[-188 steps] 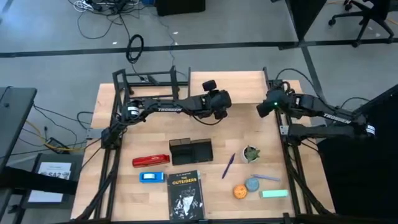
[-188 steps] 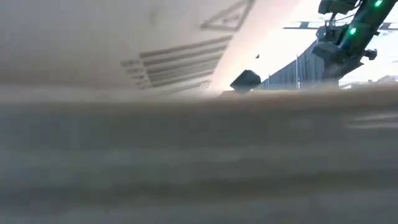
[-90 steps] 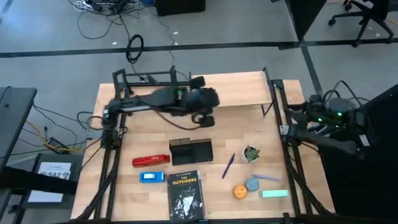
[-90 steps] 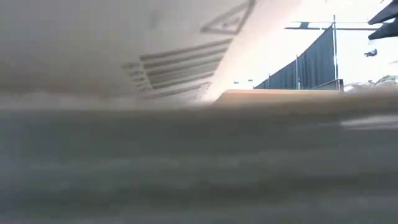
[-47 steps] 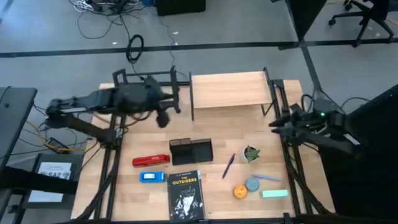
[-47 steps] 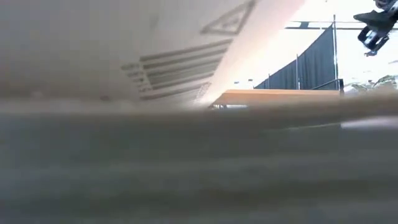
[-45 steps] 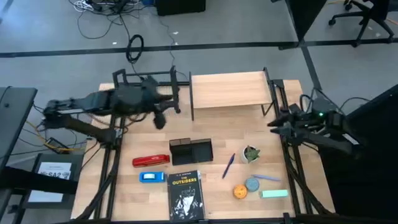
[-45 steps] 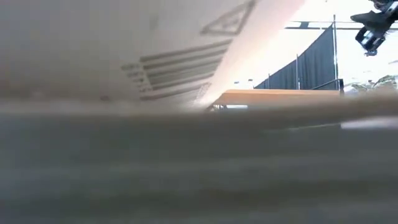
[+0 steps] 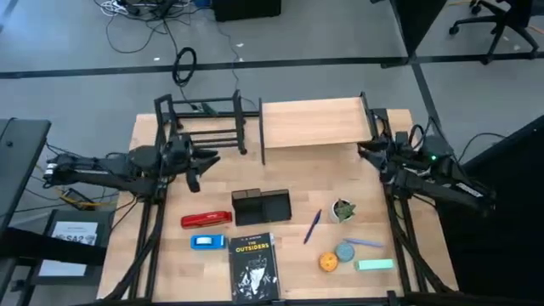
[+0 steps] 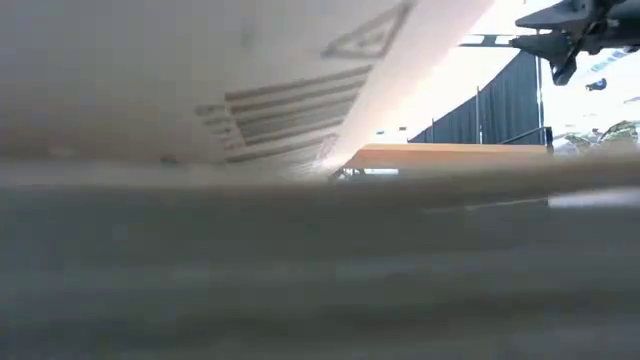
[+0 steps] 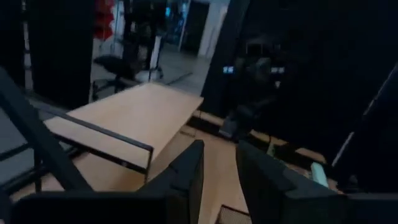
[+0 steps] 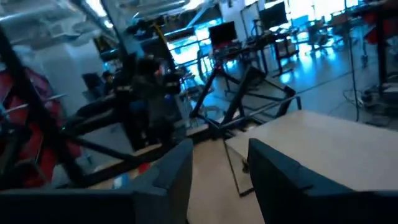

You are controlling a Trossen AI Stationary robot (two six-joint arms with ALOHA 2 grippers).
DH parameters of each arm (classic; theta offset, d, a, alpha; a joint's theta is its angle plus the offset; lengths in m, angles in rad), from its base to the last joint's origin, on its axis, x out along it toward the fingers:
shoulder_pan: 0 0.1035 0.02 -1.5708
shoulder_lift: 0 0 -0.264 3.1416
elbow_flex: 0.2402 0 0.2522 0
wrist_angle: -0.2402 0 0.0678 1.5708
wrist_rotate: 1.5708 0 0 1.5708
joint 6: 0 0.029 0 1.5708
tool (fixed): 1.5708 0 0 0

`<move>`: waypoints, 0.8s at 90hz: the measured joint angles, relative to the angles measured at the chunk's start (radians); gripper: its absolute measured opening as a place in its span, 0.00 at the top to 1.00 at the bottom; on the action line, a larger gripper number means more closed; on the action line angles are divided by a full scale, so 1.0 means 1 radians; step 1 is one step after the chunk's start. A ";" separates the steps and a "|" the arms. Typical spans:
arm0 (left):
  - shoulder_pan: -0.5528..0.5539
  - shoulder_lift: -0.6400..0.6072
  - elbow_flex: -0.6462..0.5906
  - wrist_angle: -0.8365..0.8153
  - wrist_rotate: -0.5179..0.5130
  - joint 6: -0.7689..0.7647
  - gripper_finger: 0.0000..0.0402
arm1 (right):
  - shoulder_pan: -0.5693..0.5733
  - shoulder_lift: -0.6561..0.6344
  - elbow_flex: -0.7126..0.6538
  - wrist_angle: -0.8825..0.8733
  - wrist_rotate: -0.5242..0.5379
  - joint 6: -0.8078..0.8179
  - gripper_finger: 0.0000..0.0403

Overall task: Stock shelves
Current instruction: Return to Home Position

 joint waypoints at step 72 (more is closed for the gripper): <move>0.003 -0.481 -0.410 0.056 -0.015 0.035 0.81 | 0.000 -0.001 -0.310 0.366 0.013 0.092 0.69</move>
